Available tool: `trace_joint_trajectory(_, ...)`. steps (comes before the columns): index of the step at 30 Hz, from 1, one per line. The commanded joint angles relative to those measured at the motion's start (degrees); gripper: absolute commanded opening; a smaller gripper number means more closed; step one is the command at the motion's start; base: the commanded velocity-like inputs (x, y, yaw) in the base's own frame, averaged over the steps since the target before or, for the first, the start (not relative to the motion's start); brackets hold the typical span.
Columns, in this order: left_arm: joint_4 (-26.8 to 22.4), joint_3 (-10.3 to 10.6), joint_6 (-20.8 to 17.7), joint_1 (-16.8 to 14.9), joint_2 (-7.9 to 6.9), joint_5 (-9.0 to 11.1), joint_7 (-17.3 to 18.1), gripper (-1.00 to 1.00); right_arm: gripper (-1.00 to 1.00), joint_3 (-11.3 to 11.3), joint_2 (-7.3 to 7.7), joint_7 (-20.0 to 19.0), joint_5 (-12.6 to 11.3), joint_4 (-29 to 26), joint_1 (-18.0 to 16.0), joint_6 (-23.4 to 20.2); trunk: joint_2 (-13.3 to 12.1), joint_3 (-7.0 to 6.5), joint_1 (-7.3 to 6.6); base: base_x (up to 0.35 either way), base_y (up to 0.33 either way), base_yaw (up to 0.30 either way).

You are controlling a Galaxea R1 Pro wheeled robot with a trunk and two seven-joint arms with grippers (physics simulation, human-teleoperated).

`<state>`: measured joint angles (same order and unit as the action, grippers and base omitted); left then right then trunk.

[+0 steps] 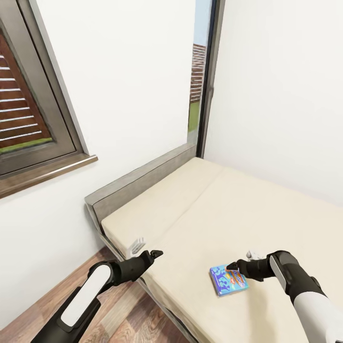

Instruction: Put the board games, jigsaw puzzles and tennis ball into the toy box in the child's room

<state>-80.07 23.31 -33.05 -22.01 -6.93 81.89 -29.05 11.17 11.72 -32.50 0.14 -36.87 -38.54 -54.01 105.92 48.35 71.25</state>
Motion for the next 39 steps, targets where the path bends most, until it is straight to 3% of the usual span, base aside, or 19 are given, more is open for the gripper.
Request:
trace_joint_trajectory(1, -0.08, 0.09, 0.09, -0.05, -0.04, 0.60, -0.57, 1.00, 1.00, 0.09, -0.02, 0.06, 0.75, 0.62, 0.01, -0.46, 0.02, 0.06, 0.00, 0.000, 0.000, 0.025)
trace_joint_trajectory(9, -0.09, 0.08, 0.03, 0.08, -0.23, 0.53, -0.57, 1.00, 1.00, -0.78, 0.13, -0.22, 0.86, 0.59, 0.08, -4.29, 0.02, 0.06, 0.00, 0.000, 0.000, 0.013)
trace_joint_trajectory(15, 0.02, 0.20, 0.07, 0.45, -0.30, 0.23, -0.61, 1.00, 1.00, -2.89, 0.26, -0.32, 0.80, 0.59, 0.06, -5.75, 0.02, 0.06, 0.00, 0.000, 0.000, 0.005)
trace_joint_trajectory(39, 0.11, 0.74, 0.43, 2.07, -0.28, -0.29, -0.89, 1.00, 1.00, -4.19, 0.42, -0.39, 0.66, 0.58, 0.05, -5.99, 0.02, 0.06, 0.00, 0.000, 0.000, 0.020)
